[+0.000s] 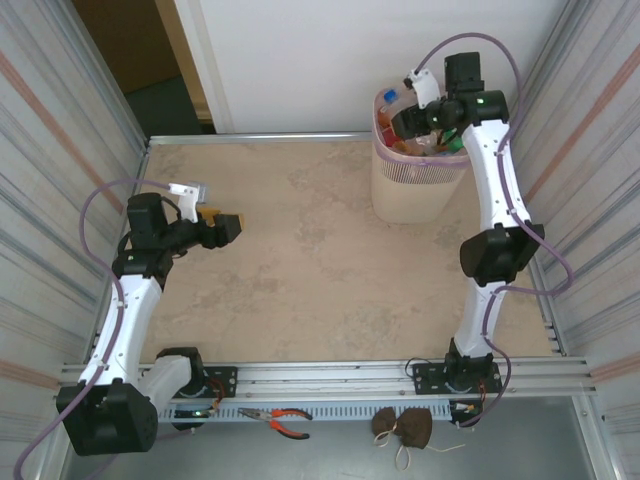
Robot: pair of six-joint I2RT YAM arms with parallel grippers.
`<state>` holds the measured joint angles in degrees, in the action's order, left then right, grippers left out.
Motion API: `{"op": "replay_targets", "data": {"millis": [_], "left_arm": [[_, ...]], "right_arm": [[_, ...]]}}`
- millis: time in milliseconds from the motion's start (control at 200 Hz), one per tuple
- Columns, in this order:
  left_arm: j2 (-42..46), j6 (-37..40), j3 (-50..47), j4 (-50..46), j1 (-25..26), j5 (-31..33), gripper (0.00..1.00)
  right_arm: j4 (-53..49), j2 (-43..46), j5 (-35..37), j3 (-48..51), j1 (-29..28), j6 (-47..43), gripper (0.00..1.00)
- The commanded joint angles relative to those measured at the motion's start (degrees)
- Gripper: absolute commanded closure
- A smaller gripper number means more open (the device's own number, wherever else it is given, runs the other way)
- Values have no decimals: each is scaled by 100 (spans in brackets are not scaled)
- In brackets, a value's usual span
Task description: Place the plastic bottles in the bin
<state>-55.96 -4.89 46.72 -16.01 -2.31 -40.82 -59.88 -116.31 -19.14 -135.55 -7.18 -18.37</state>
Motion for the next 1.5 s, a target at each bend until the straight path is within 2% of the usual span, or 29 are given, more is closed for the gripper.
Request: {"op": "replay_targets", "data": {"millis": [0,225,456,706,952,1197,1393,1493], "left_arm": [[40,75,-49,74,-58,21,19],[-2,64,-39,98,-55,-14,19],[25,66,-35,84,-52,-13,19],[38,65,-33,94,-51,-14,19],[52,61,-39,83,-55,1,19],[55,67,-38,86,-58,4,19],[74,66,-32,82,-56,16,19],[79,50,-39,102,-51,4,19]], "right_arm": [[-597,-58,18,-226,-57,-211,37],[-599,108,136,-278,-73,-64,25],[-339,407,151,-324,-65,111,22],[-259,398,239,-298,-73,143,41],[-665,-80,811,-271,-60,-66,56],[-800,-366,1324,-244,-45,-82,58],[-648,-156,1279,-364,-86,59,57],[-565,-113,1619,-435,-91,87,57]]}}
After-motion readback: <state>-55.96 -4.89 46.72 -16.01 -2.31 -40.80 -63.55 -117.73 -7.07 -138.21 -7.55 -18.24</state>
